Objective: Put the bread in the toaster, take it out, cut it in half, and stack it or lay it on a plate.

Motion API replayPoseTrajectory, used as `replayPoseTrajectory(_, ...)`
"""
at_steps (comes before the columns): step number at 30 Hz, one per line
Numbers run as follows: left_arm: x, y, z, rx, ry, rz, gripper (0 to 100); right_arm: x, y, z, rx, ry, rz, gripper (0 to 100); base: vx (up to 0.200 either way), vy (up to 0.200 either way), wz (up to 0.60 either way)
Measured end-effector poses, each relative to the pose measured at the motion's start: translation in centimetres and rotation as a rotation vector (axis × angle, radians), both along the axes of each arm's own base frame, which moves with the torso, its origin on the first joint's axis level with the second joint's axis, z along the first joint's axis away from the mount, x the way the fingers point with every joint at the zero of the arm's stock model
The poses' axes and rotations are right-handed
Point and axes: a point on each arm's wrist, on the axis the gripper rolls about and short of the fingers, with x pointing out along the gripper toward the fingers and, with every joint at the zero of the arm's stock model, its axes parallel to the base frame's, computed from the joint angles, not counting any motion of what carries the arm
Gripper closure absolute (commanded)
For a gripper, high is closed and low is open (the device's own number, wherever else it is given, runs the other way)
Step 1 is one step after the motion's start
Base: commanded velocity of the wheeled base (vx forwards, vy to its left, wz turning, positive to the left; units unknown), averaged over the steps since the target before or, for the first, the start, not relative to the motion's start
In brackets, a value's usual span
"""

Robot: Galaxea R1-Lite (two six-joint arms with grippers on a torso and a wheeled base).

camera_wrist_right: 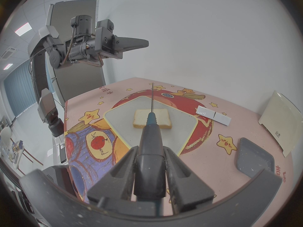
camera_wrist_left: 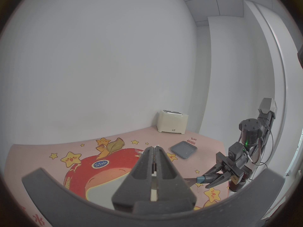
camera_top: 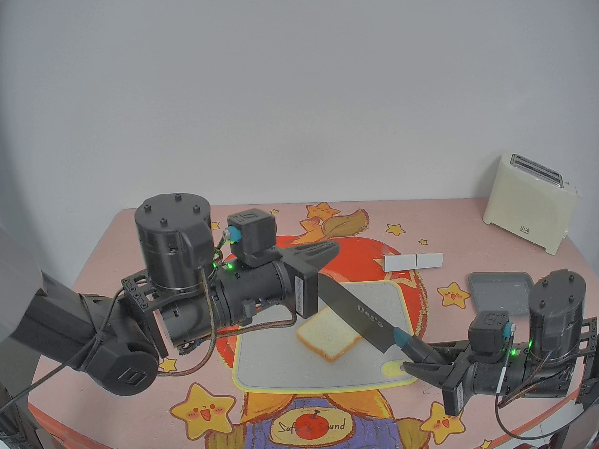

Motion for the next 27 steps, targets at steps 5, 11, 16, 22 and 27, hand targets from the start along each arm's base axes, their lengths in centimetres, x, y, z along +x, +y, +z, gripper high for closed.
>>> replayPoseTrajectory(5, -0.31, 0.42, -0.42, 0.015, 0.012, 0.001, 100, 0.07, 0.07, -0.46, -0.018, 0.014, 0.001, 100, 0.0, 0.0, 0.0)
replayPoseTrajectory(11, -0.59, 0.77, -0.75, 0.028, 0.021, 0.001, 100, 0.12, 0.1, -0.72, -0.027, 0.021, 0.0, 100, 0.0, 0.0, 0.0)
replayPoseTrajectory(16, -0.62, 0.79, -0.95, 0.033, 0.026, 0.0, 100, 0.2, 0.23, -0.85, -0.029, 0.023, 0.001, 100, 0.0, 0.0, 0.0)
replayPoseTrajectory(22, -0.55, 0.65, -0.81, 0.028, 0.022, -0.001, 100, 0.37, 0.43, -0.64, -0.004, 0.003, 0.002, 100, 0.0, 0.0, 0.0)
replayPoseTrajectory(27, -0.54, 0.59, -0.76, 0.026, 0.021, -0.006, 100, 0.28, 0.36, -0.87, -0.011, 0.008, 0.004, 100, 0.0, 0.0, 0.0)
